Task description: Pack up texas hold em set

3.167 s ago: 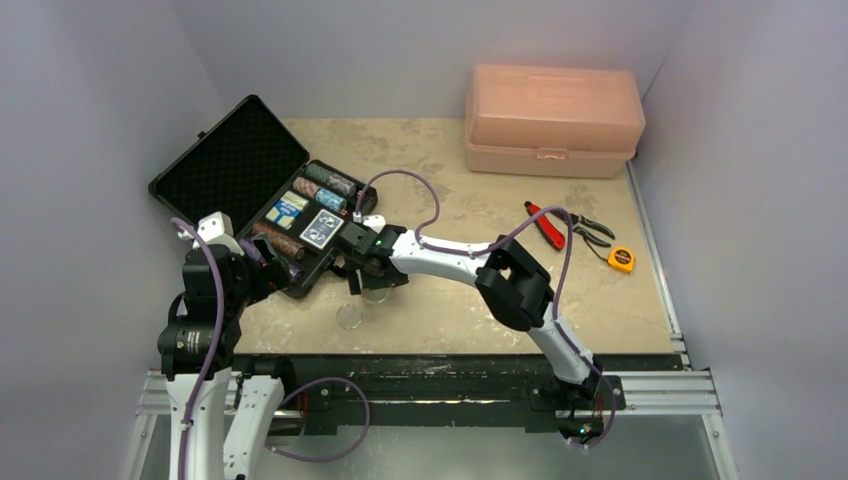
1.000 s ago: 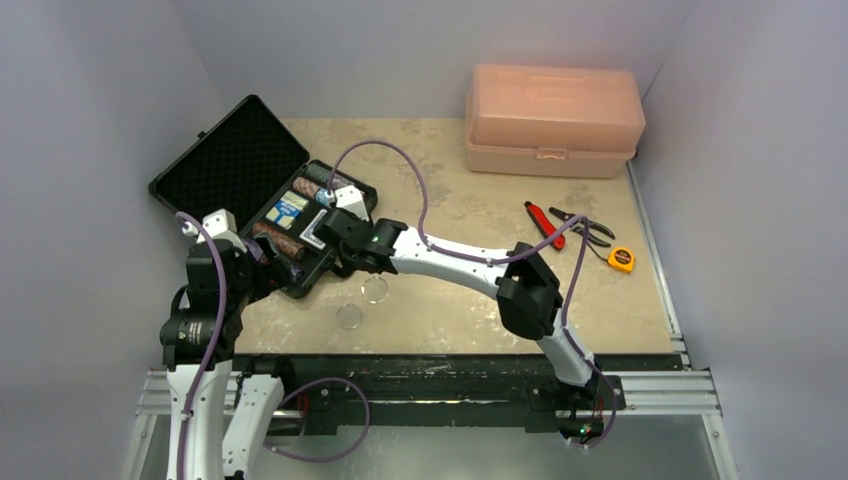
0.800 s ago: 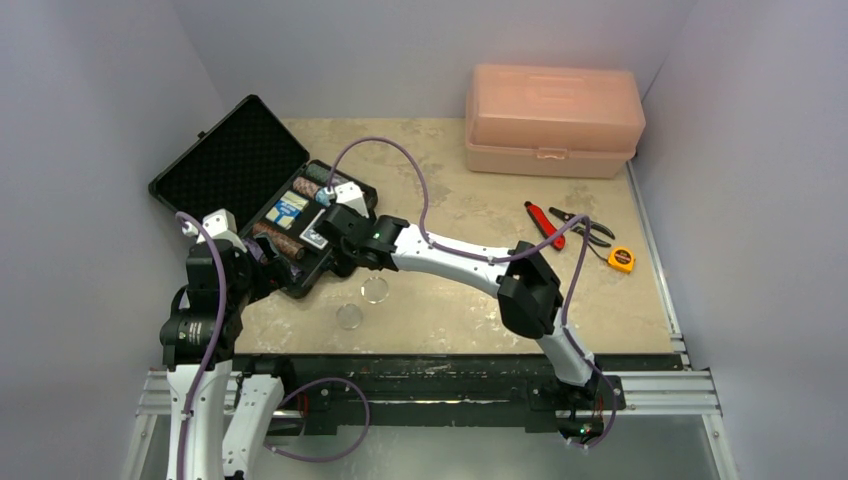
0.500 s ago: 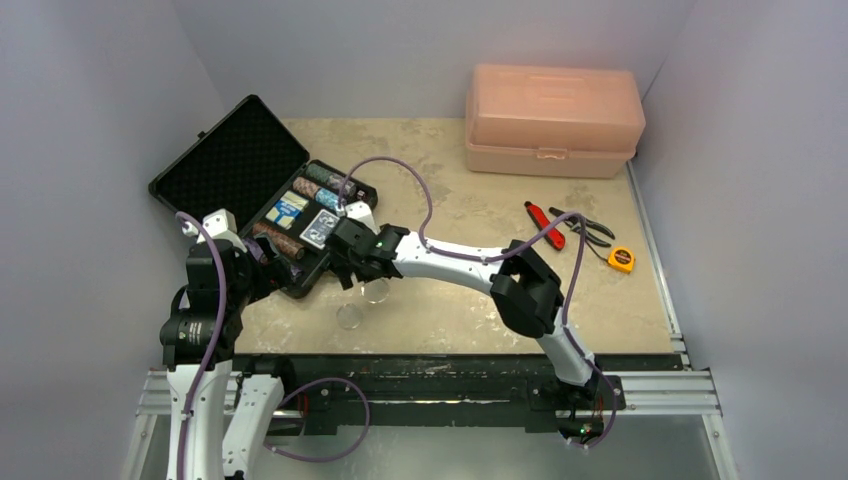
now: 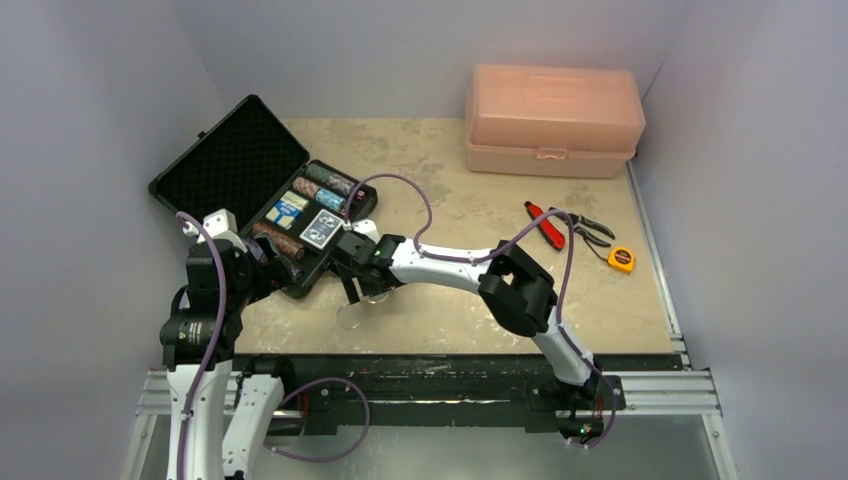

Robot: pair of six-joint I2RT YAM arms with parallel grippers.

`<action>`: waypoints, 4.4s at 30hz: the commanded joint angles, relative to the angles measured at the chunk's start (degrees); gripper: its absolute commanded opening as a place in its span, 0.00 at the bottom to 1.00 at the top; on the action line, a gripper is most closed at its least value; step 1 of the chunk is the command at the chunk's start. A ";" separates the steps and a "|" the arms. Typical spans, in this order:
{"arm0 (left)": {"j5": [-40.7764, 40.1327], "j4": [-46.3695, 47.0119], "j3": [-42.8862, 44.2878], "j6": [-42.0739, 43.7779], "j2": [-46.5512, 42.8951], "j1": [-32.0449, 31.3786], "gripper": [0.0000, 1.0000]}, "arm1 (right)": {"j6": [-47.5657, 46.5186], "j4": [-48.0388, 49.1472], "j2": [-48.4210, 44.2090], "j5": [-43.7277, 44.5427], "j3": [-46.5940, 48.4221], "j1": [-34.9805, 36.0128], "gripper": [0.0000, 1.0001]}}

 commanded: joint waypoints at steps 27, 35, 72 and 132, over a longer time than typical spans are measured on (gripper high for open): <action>0.60 1.26 -0.23 0.71 0.03 -0.22 0.89 | 0.50 -1.36 7.41 0.91 1.59 0.00 0.66; 0.59 1.26 -0.21 0.76 0.20 -0.22 0.89 | 0.20 -1.75 6.34 3.06 1.47 0.00 0.60; 1.01 0.79 0.32 0.71 1.89 -0.13 0.88 | -8.71 1.89 -1.70 7.18 12.65 -1.68 0.60; 2.00 0.99 0.64 -0.13 -3.99 -0.13 0.85 | -17.95 14.56 17.37 -4.58 38.91 -6.89 0.59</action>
